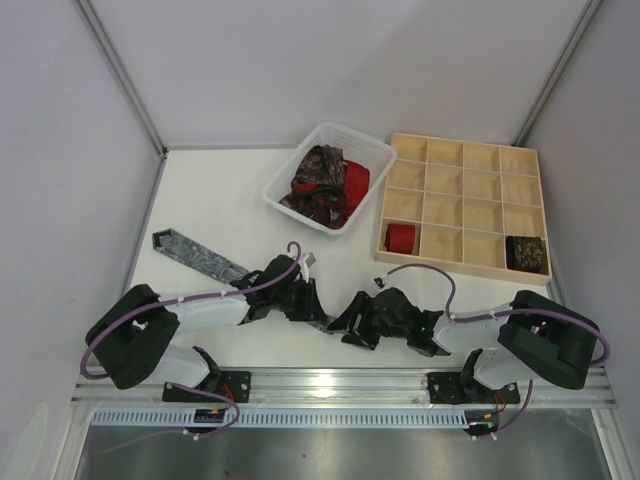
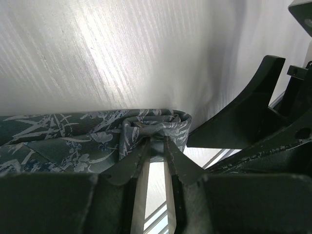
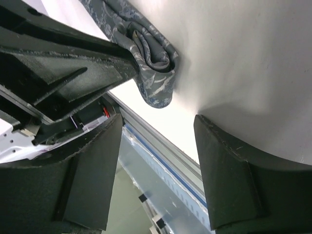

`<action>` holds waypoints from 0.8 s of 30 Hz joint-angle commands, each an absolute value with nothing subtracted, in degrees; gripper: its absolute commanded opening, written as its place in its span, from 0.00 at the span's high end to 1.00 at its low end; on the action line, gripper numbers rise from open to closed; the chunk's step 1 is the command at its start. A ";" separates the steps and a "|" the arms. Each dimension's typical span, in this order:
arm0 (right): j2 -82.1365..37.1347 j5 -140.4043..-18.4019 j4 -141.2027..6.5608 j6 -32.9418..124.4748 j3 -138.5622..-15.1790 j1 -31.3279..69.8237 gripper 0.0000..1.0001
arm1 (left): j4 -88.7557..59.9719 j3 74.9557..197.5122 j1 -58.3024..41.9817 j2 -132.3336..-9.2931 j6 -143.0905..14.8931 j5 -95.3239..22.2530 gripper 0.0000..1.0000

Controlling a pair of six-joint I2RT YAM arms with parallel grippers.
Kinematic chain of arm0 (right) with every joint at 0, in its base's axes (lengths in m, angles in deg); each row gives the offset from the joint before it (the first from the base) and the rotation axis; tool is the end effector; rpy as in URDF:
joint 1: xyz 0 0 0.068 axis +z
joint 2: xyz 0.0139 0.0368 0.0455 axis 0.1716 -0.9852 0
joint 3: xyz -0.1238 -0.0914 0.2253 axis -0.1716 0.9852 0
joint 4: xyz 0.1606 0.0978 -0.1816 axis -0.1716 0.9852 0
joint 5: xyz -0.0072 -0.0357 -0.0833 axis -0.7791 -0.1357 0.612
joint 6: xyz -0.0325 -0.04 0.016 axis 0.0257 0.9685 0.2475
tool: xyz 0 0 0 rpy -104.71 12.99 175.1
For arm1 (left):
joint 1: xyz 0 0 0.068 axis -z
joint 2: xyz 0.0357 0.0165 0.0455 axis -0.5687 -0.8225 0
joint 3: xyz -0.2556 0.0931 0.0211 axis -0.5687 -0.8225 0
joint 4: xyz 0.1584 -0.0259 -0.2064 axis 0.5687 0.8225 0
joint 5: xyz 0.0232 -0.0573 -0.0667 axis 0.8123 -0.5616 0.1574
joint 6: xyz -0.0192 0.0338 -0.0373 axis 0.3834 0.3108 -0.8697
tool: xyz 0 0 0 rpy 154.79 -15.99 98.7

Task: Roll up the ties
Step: Roll the tie

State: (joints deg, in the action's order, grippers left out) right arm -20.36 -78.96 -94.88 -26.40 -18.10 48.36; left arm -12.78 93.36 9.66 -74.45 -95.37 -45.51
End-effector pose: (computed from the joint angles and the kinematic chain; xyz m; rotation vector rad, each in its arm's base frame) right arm 0.1155 0.1949 0.1214 0.3838 2.5673 1.3139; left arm 0.1674 -0.1783 0.1427 0.1839 2.6569 -0.9728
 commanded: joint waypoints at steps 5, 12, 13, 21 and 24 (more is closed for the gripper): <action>-21.93 -69.31 -87.34 -24.85 -21.18 48.48 0.38 | -12.03 92.36 9.02 -75.83 -92.60 -43.66 0.77; -26.66 -70.44 -89.71 -24.59 -22.51 48.13 0.43 | -11.94 93.07 8.93 -75.74 -92.33 -43.92 0.77; -27.28 -70.62 -90.06 -24.50 -22.59 48.13 0.44 | -11.85 93.16 8.93 -75.83 -92.33 -43.92 0.77; -30.19 -69.65 -90.07 -25.11 -23.47 48.57 0.55 | -11.15 93.25 8.93 -75.04 -92.42 -43.74 0.76; -30.37 -68.86 -89.98 -25.03 -23.65 48.57 0.62 | -10.97 93.16 8.93 -74.51 -92.33 -43.65 0.77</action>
State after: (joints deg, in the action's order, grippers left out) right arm -28.31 -73.13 -95.40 -26.38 -23.54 48.29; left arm -13.06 93.30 9.13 -74.58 -94.45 -45.46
